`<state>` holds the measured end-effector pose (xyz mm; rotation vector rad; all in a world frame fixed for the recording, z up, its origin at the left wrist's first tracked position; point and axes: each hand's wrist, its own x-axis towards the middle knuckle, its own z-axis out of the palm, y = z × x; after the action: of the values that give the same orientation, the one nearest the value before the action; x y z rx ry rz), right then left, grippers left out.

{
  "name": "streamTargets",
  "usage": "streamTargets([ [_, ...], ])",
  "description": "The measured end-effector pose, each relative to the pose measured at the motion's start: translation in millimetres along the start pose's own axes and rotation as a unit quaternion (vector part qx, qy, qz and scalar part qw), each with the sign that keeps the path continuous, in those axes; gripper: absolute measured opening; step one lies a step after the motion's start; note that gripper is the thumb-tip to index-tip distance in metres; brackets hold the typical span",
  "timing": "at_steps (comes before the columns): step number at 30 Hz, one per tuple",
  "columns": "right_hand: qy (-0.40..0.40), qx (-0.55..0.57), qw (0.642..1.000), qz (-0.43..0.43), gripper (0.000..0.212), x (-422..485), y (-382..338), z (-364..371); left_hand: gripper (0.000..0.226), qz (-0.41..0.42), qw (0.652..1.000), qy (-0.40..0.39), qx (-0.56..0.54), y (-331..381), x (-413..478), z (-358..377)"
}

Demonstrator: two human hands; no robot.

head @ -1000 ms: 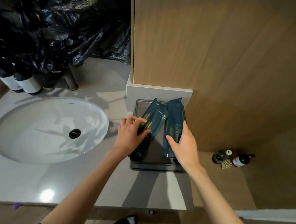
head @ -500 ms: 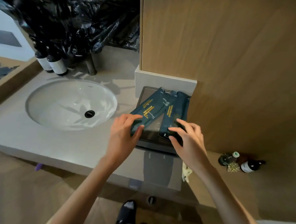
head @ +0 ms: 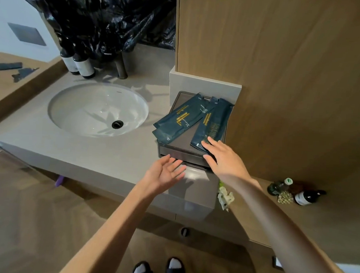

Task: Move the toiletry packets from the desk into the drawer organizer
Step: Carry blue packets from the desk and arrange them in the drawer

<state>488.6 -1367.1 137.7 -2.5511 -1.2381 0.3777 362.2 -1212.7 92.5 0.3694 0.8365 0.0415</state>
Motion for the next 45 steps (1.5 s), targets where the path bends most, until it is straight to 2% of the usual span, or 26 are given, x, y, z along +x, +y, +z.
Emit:
streamTargets([
  [2,0.000,-0.005,1.000,0.001,0.047,2,-1,-1,0.037,-0.017,1.000,-0.007,-0.019,-1,-1,6],
  [9,-0.003,-0.015,1.000,0.008,0.044,9,-2,2,0.022,-0.021,1.000,-0.006,0.018,-12,-13,5],
  [12,0.002,-0.022,1.000,0.003,0.044,12,-3,2,0.022,-0.014,0.996,-0.043,0.083,-19,-22,-9],
  [15,0.009,-0.020,1.000,0.006,0.045,12,-5,4,0.022,-0.007,0.992,-0.030,0.126,-28,-35,-28],
  [21,0.030,-0.022,0.999,0.020,0.045,7,-10,9,0.034,-0.008,0.985,-0.016,0.173,-43,-57,-46],
  [29,0.048,-0.024,0.998,0.025,0.045,9,-9,18,0.070,-0.030,0.971,0.004,0.237,-59,-75,-75],
  [30,0.048,-0.021,0.998,0.025,0.045,9,-9,19,0.064,-0.035,0.972,0.013,0.234,-61,-77,-81],
  [32,0.047,-0.017,0.998,0.027,0.046,9,-9,20,0.039,-0.046,0.969,0.021,0.243,-67,-80,-96],
  [36,0.045,-0.015,0.998,0.031,0.046,9,-10,21,0.034,-0.053,0.960,0.027,0.273,-65,-91,-100],
  [38,0.044,-0.010,0.998,0.032,0.046,9,-10,20,0.037,-0.036,0.957,0.034,0.287,-64,-95,-98],
  [40,0.045,-0.004,0.998,0.034,0.045,10,-11,19,0.062,0.007,0.949,0.048,0.311,-63,-99,-99],
  [42,0.051,0.007,0.998,0.037,0.044,9,-12,18,0.079,0.070,0.933,0.115,0.333,-57,-102,-104],
  [44,0.065,0.017,0.997,0.038,0.043,8,-13,18,0.075,0.151,0.910,0.200,0.332,-45,-109,-103],
  [45,0.072,0.021,0.996,0.039,0.042,7,-13,17,0.072,0.197,0.887,0.227,0.350,-37,-113,-101],
])
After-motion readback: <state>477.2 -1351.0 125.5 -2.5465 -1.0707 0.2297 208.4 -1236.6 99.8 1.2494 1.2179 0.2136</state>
